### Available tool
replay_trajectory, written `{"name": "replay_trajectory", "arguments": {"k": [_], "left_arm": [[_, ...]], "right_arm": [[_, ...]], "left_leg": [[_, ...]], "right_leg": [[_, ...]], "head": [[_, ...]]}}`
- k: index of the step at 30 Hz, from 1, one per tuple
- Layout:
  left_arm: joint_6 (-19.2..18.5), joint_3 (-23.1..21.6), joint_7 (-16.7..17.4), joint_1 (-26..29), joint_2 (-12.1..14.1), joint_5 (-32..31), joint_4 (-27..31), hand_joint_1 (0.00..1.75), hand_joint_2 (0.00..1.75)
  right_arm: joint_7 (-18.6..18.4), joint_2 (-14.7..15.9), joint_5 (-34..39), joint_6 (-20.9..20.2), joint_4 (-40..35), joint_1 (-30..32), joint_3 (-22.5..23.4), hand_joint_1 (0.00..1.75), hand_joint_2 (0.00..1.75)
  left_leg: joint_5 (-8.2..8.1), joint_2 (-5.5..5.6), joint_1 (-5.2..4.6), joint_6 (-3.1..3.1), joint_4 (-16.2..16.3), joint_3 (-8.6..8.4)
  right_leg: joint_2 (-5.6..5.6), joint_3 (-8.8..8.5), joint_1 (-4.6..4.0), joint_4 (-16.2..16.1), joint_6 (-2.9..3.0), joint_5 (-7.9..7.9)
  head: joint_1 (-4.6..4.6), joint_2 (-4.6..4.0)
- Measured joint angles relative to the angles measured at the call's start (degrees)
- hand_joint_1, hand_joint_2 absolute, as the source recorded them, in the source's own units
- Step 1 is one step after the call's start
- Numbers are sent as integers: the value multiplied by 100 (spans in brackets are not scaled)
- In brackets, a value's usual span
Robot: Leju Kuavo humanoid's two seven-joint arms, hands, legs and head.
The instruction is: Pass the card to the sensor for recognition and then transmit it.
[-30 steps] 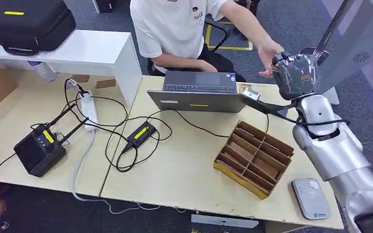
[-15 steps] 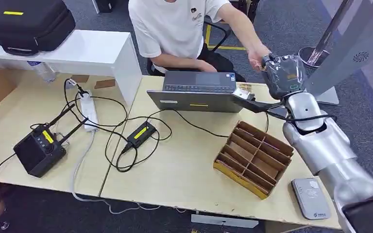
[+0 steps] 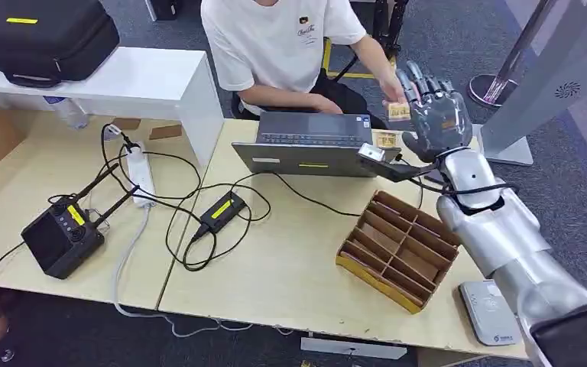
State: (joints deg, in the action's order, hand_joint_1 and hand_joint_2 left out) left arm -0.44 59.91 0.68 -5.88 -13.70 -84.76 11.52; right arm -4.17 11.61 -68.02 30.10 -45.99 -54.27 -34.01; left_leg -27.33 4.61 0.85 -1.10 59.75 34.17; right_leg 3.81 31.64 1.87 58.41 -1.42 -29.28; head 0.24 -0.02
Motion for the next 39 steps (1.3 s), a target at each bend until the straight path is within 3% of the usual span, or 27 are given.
{"name": "replay_trajectory", "arguments": {"k": [10, 17, 27, 39], "left_arm": [[66, 7, 0, -32, -7, 116, 0, 0, 175], [107, 171, 52, -61, -20, 374, 0, 0, 175], [205, 433, 70, -60, -22, 579, 0, 0, 175], [278, 605, 72, -59, -26, 741, 0, 0, 175]], "right_arm": [[186, 50, 286, 199, -364, 381, 52, 0, 175], [313, 365, 429, 442, -1802, 1585, 228, 0, 175], [697, 868, 673, 700, -3928, 3280, 829, 0, 175], [959, 1001, 595, 918, -5042, 4546, 1069, 0, 175]], "left_leg": [[-1, 0, 2, 0, 1, -3], [-3, 0, 1, 0, 0, 0], [-5, -1, 0, 1, -1, 2], [-5, -2, 1, 1, -3, 1]], "right_leg": [[0, 1, -1, -1, 0, 0], [-1, 2, -1, -4, -1, -2], [-5, 1, -1, -7, -1, -4], [-4, 1, -1, -7, -1, -5]], "head": [[0, 0], [0, 0], [0, 0], [0, 0]]}}
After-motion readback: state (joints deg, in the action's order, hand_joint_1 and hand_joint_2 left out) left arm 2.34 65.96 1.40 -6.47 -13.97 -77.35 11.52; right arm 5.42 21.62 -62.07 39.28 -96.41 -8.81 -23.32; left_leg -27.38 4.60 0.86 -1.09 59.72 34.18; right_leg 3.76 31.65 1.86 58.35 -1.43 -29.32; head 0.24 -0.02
